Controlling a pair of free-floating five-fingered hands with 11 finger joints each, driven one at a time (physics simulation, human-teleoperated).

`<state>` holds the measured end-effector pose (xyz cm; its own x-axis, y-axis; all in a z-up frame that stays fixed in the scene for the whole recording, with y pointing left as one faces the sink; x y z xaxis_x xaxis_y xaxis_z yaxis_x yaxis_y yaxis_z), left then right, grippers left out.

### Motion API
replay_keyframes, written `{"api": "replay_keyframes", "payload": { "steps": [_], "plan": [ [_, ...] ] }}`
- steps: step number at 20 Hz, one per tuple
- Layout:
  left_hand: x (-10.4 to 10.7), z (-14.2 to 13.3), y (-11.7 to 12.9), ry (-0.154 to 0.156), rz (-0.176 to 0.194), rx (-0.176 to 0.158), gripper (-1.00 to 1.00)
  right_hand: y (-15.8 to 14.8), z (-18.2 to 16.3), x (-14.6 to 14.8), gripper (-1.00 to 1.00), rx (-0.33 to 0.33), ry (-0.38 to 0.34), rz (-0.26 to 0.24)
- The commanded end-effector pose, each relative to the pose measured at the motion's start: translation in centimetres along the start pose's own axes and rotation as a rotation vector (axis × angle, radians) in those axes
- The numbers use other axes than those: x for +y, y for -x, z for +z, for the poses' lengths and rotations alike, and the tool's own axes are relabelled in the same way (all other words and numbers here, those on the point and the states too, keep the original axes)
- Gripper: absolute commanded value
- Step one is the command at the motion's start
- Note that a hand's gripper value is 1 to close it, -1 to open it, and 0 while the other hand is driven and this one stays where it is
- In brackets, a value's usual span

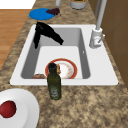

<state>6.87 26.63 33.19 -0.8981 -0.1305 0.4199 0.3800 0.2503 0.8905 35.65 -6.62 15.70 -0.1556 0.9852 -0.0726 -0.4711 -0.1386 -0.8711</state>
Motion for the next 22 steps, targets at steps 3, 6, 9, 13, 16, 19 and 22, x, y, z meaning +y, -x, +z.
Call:
{"api": "replay_keyframes", "payload": {
  "steps": [3,6,9,13,16,19,22],
  "plan": [
    [0.0,0.0,0.0,0.0,0.0,0.0,0.0,-0.3,-0.9,1.6,-1.0,-0.19,0.005,-0.069],
    [0.0,0.0,0.0,0.0,0.0,0.0,0.0,-0.3,-1.8,2.0,-1.0,-0.248,-0.005,-0.073],
    [0.0,0.0,0.0,0.0,0.0,0.0,0.0,-0.3,-1.5,1.9,-1.0,-0.22,-0.011,-0.03],
    [0.0,0.0,0.0,0.0,0.0,0.0,0.0,-0.5,-1.5,2.0,-1.0,-0.219,-0.005,-0.03],
    [0.0,0.0,0.0,0.0,0.0,0.0,0.0,-0.5,-1.5,1.9,-1.0,-0.22,-0.005,-0.031],
    [0.0,0.0,0.0,0.0,0.0,0.0,0.0,0.3,-1.1,2.2,-1.0,-0.225,-0.002,-0.041],
    [0.0,0.0,0.0,0.0,0.0,0.0,0.0,0.4,-1.0,2.2,-1.0,-0.228,0.0,-0.046]
  ]
}}
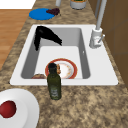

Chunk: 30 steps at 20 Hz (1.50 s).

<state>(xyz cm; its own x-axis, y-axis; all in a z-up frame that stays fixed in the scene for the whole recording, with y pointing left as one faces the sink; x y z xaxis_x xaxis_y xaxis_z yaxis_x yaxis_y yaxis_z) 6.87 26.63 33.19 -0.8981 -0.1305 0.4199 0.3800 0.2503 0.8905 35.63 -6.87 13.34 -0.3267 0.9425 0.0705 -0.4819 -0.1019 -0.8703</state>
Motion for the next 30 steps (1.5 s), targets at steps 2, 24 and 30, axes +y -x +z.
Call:
{"api": "replay_keyframes", "payload": {
  "steps": [2,24,30],
  "plan": [
    [0.0,0.0,0.0,0.0,0.0,0.0,0.0,0.4,0.3,0.2,-1.0,-0.006,-0.002,-0.016],
    [0.0,0.0,0.0,0.0,0.0,0.0,0.0,2.7,-7.4,9.5,-1.0,0.098,0.011,-0.114],
    [0.0,0.0,0.0,0.0,0.0,0.0,0.0,2.9,-9.9,11.6,-1.0,0.151,-0.051,-0.132]
  ]
}}
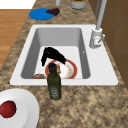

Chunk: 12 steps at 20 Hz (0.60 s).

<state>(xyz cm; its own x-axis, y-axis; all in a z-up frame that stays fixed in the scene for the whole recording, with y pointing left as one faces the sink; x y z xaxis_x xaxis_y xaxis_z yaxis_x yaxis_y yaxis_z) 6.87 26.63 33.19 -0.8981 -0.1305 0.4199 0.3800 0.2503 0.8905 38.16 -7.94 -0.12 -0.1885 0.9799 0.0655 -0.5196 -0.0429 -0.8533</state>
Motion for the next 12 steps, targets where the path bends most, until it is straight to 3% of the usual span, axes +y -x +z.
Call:
{"api": "replay_keyframes", "payload": {
  "steps": [1,12],
  "plan": [
    [0.0,0.0,0.0,0.0,0.0,0.0,0.0,0.1,-2.7,1.3,-1.0,0.024,-0.029,-0.067],
    [0.0,0.0,0.0,0.0,0.0,0.0,0.0,1.9,-10.1,3.7,-1.0,-0.001,-0.02,-0.054]
  ]
}}
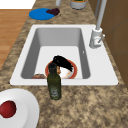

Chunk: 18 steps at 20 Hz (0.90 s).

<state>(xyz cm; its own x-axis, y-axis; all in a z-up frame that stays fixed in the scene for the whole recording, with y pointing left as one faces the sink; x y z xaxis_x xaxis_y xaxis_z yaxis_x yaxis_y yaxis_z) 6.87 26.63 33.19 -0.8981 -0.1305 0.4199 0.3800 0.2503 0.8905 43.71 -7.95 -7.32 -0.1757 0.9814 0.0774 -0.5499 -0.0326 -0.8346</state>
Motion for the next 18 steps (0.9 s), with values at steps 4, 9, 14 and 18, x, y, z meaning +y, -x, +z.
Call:
{"api": "replay_keyframes", "payload": {
  "steps": [4,9,14,18],
  "plan": [
    [0.0,0.0,0.0,0.0,0.0,0.0,0.0,0.5,-3.2,2.3,-1.0,-0.001,-0.028,-0.072],
    [0.0,0.0,0.0,0.0,0.0,0.0,0.0,0.6,-3.7,2.2,-1.0,-0.006,-0.11,-0.071],
    [0.0,0.0,0.0,0.0,0.0,0.0,0.0,-0.6,-0.9,1.2,-1.0,0.061,-0.092,-0.09],
    [0.0,0.0,0.0,0.0,0.0,0.0,0.0,-0.6,1.0,0.9,-1.0,0.06,-0.098,-0.106]
  ]
}}
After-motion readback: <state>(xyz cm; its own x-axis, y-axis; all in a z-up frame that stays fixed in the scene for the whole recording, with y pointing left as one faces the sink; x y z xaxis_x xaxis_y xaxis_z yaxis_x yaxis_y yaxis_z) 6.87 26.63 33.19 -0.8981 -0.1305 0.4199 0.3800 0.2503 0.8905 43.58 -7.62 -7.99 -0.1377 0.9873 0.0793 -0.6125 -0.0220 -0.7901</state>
